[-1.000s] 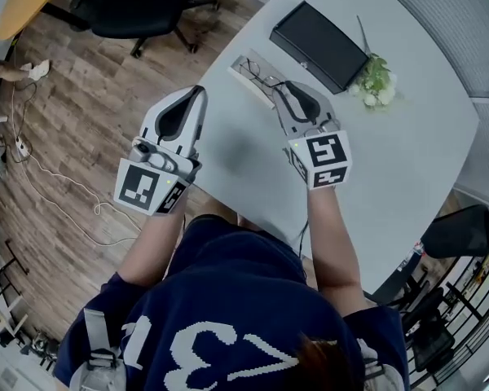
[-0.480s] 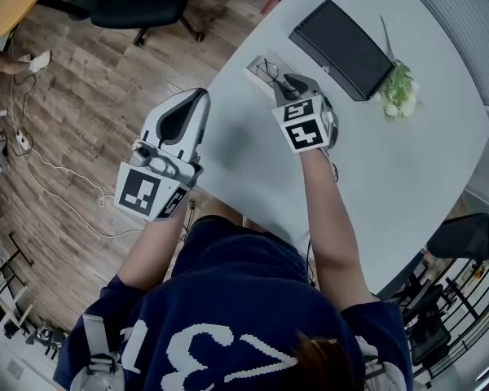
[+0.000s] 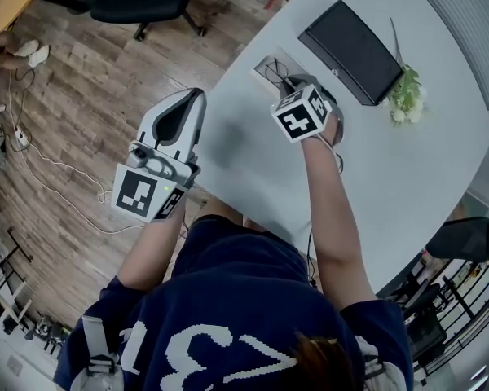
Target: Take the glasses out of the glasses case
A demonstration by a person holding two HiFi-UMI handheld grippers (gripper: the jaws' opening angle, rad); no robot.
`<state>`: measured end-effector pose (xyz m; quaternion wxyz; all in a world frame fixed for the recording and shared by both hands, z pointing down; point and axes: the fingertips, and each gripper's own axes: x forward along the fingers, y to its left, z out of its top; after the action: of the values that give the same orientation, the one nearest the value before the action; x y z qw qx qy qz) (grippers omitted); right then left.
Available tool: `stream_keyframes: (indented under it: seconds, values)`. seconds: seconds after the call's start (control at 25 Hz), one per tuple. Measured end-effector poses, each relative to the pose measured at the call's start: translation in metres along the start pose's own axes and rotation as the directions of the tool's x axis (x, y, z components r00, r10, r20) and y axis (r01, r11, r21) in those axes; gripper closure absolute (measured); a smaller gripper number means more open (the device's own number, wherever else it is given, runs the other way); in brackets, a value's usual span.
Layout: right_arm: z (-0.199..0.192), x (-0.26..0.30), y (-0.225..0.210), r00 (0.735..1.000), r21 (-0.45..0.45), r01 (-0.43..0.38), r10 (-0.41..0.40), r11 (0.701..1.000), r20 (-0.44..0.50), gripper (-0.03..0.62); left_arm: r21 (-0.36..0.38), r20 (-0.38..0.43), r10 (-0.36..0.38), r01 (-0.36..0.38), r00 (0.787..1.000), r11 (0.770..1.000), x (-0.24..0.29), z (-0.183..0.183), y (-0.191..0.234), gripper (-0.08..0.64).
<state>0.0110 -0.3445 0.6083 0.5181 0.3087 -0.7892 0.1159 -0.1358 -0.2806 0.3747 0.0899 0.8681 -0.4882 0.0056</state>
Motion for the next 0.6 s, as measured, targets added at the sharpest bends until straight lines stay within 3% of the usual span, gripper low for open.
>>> stream_keyframes:
  seconds: [0.2, 0.36, 0.48, 0.6]
  values:
    - [0.001, 0.0, 0.004, 1.0, -0.015, -0.015, 0.016, 1.0, 0.019, 0.566, -0.002, 0.001, 0.008, -0.008, 1.0, 1.0, 0.0, -0.001, 0.002, 0.546]
    - [0.012, -0.019, 0.001, 0.992, 0.011, 0.002, -0.003, 1.0, 0.125, 0.566, 0.003, 0.012, 0.015, -0.015, 1.0, 1.0, -0.003, 0.004, 0.004, 0.546]
    - [0.026, -0.04, -0.003, 0.972, 0.041, 0.004, -0.014, 0.999, 0.236, 0.568, 0.011, 0.019, 0.023, -0.023, 1.0, 1.0, -0.005, 0.008, 0.004, 0.546]
    - [0.047, -0.066, -0.01, 0.933, 0.084, -0.017, -0.014, 0.996, 0.359, 0.568, 0.025, 0.033, 0.033, -0.034, 0.999, 0.999, -0.005, 0.016, 0.005, 0.546]
